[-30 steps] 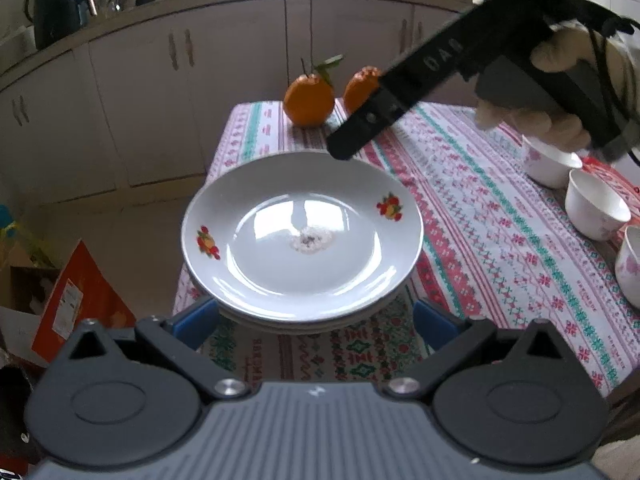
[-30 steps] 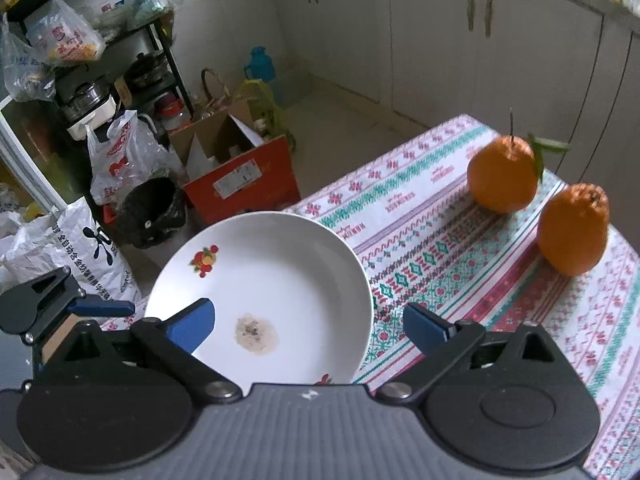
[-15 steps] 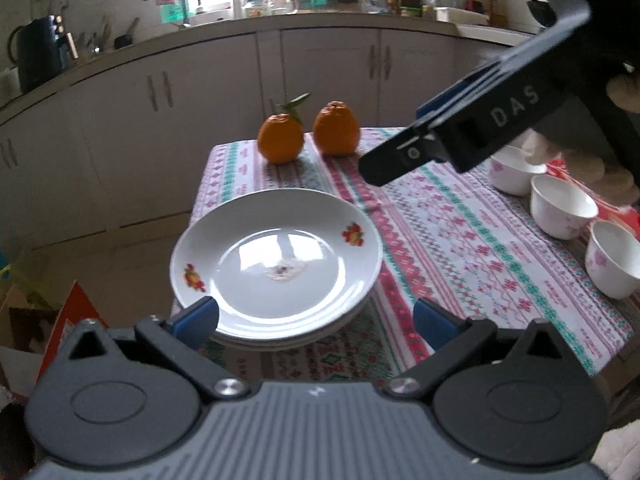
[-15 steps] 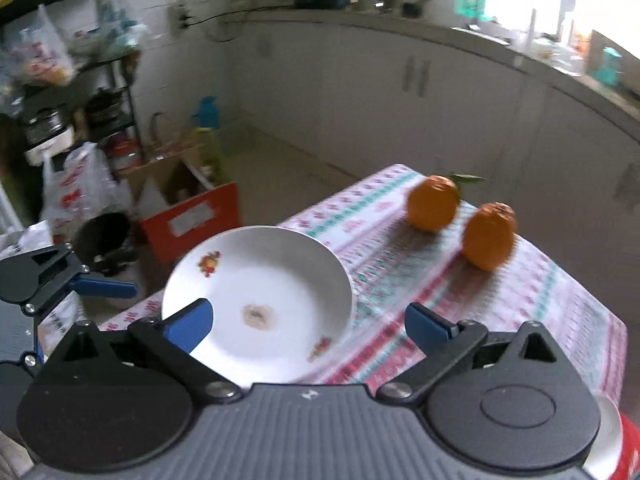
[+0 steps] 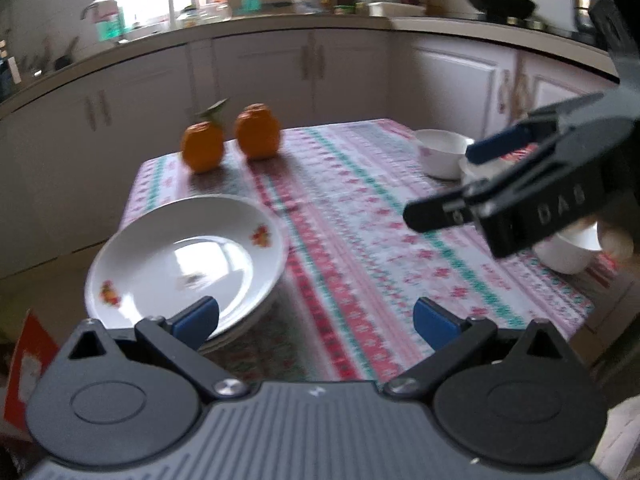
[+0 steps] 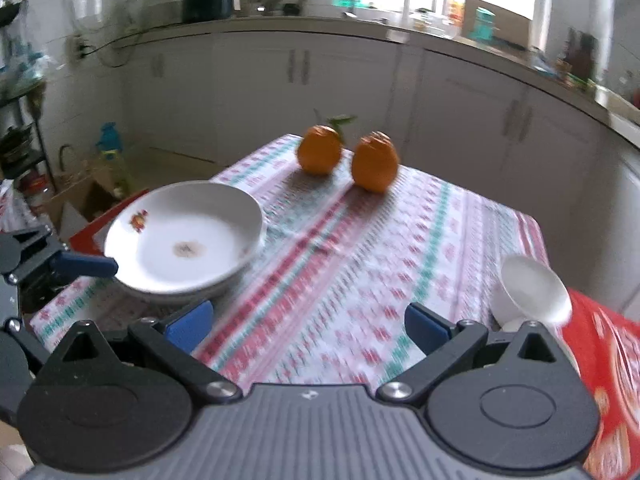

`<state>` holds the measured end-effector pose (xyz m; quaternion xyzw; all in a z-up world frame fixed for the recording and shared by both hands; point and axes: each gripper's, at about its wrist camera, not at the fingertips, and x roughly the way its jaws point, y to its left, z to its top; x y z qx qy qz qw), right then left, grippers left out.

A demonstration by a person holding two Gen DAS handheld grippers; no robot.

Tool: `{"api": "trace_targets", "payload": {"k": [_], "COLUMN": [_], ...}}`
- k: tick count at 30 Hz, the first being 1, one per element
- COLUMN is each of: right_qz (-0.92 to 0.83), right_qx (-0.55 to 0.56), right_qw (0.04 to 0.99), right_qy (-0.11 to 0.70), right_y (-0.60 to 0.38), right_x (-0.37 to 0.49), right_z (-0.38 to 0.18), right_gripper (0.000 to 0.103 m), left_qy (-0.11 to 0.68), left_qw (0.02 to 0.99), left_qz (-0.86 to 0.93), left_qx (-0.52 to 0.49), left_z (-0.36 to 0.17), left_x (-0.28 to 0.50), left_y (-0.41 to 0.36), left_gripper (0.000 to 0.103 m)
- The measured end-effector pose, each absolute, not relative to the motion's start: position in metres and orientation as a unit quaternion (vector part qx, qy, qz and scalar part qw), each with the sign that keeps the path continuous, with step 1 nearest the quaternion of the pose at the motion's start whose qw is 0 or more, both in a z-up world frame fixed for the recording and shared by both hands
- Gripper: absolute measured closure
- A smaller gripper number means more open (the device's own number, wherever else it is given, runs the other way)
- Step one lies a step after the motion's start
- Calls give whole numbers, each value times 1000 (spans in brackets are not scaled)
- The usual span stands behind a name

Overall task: Organize plates and bowls
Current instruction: 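Move the right tool to the rim of a white bowl by the red box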

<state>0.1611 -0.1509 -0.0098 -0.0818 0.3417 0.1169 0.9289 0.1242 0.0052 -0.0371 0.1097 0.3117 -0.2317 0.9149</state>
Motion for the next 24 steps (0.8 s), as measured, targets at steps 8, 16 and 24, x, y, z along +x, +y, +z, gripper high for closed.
{"api": "trace_targets", "payload": {"k": [8,16,24], "right_qz": [40,-38,-58], "right_qx": [-43,19,62], "right_qw": [943,944,936], "right_qy": [327,328,343], "right_y": [-205,-273,-314], "right_x": [112,75,63], "right_z": [-11,-12,-31], "right_gripper": [0,0,1], "left_qy": [293,282,268], "left_qw": [891,857,819], "left_qz": [-319,-398,-467], "left_qx": [134,165,200], "left_z": [-37,-52,-72], "left_x": [120,115,100], "left_y": [-50,-114,-169], "left_gripper": [1,1,1]}}
